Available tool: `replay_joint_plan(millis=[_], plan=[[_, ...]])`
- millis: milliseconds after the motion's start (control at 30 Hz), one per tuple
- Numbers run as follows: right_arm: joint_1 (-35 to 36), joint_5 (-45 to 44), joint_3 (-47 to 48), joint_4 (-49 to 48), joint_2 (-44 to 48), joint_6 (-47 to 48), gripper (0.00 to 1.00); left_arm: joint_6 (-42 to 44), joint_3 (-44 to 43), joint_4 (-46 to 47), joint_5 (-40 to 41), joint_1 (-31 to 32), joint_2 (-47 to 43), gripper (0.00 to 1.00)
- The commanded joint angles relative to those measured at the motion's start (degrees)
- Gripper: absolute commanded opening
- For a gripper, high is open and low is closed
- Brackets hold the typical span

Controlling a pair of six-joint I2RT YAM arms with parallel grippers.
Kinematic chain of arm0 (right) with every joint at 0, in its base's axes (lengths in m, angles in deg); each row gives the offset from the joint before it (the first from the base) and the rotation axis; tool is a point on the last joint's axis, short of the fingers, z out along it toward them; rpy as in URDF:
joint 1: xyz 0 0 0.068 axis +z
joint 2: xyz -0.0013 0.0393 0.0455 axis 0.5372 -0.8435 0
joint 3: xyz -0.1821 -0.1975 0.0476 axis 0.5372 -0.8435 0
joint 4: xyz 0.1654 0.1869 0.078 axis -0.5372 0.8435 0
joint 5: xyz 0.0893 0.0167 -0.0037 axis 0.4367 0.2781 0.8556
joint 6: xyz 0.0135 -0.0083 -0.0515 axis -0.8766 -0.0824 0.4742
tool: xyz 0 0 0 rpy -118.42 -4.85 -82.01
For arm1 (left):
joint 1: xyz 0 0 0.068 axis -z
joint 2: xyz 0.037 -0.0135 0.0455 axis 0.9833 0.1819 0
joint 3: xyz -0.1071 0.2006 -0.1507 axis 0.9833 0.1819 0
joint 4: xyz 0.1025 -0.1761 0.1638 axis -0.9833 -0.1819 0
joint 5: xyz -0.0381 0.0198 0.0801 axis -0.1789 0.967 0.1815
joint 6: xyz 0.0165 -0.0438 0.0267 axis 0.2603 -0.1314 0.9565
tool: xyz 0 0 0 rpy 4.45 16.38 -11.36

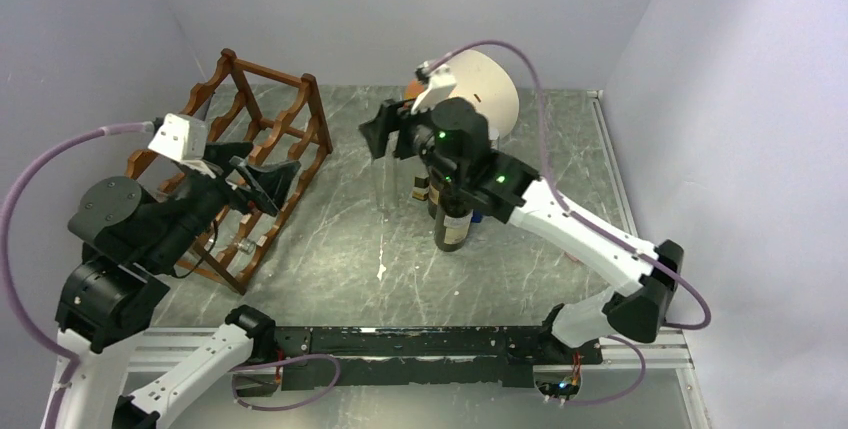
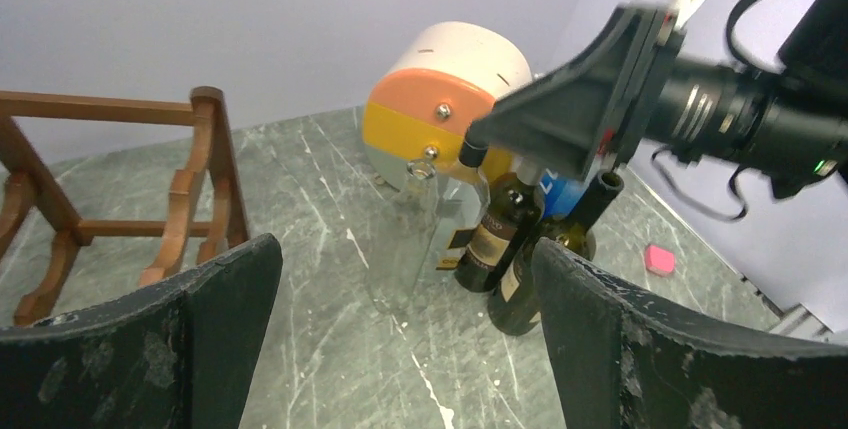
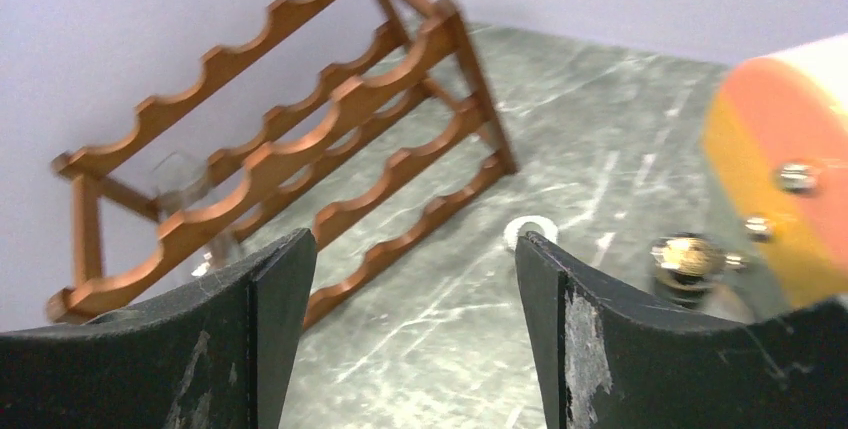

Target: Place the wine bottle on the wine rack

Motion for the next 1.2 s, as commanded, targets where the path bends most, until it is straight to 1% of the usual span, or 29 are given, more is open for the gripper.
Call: replay_joint_plan(millis=[0,133,267,300,367,433,633,867,1033,1100,1167], plan=[[-2.94,-5.17,3.15,13.41,1.68,3.25,0.76,-0.35,5.54,9.09,-6.42,0.27,-1.12,0.99],[-3.16,-6.38,6.35,18.75,-1.02,3.69,0.74,-3.44,10.98,12.35,-9.34,0.27,-0.85,0.99],[-3.14,-5.09,7.38,20.25,-3.74,3.98,0.72,-8.63,15.11,11.98,-5.57,0.27,0.35,0.99],[-3.15,-4.78,7.44,20.29,-4.18,4.06,0.70,-10.98,15.82,11.52,-4.79,0.23,0.74,0.99],[-3.05,-4.64,7.66,20.38,-4.91,4.26,0.65,-12.56,17.15,10.92,-4.35,0.23,1.48,0.99],[-3.06,-4.88,7.62,20.37,-5.65,4.33,0.62,-13.44,18.71,11.44,-4.84,0.23,1.67,0.99],[-2.38,-5.57,8.60,20.17,-9.00,5.35,0.61,-12.96,23.67,15.44,-6.03,0.27,-0.18,0.99],[-2.11,-8.39,12.52,20.84,-14.56,6.80,0.62,-11.99,26.55,16.34,-2.40,0.22,-2.35,0.99],[-2.00,-11.95,16.30,21.82,-19.85,7.18,0.62,-11.28,28.14,18.01,-2.57,0.23,-2.65,0.99],[-1.93,-13.18,17.29,22.14,-21.42,7.54,0.61,-10.89,28.43,18.17,-2.65,0.27,-2.28,0.99],[-1.83,-12.73,18.19,22.42,-22.50,8.64,0.57,-10.32,28.47,17.96,-2.65,0.21,-1.99,0.99]])
